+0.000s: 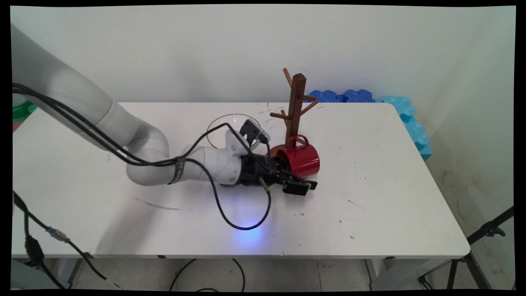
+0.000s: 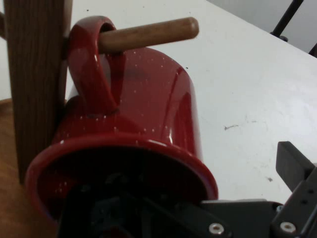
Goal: Pick up the red mug from the rack, then place the picked object on the table
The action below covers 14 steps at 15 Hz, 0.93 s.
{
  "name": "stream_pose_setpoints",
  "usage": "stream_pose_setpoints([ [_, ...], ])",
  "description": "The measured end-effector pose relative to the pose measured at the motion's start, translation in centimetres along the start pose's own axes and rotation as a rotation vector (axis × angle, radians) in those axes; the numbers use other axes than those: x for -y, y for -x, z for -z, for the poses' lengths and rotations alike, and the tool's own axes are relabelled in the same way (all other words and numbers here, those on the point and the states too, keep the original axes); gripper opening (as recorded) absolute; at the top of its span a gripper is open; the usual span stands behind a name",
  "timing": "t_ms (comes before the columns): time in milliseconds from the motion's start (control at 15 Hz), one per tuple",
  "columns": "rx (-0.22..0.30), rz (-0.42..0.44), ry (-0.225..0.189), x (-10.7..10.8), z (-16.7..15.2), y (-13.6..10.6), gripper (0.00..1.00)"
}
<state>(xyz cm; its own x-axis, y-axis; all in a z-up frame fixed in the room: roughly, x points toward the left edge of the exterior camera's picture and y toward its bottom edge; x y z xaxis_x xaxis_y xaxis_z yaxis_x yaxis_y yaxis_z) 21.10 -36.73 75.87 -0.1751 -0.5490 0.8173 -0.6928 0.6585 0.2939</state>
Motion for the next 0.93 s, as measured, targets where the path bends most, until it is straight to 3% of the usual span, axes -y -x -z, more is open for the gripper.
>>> stream_pose_setpoints([
  [267,0.007,0.005,-0.004,0.1,-1.0,-0.2,1.0],
  [333,0.008,0.006,-0.004,0.2,-1.2,-0.3,0.0],
  [933,0.01,0.007,0.008,0.1,-1.9,-0.7,0.0],
])
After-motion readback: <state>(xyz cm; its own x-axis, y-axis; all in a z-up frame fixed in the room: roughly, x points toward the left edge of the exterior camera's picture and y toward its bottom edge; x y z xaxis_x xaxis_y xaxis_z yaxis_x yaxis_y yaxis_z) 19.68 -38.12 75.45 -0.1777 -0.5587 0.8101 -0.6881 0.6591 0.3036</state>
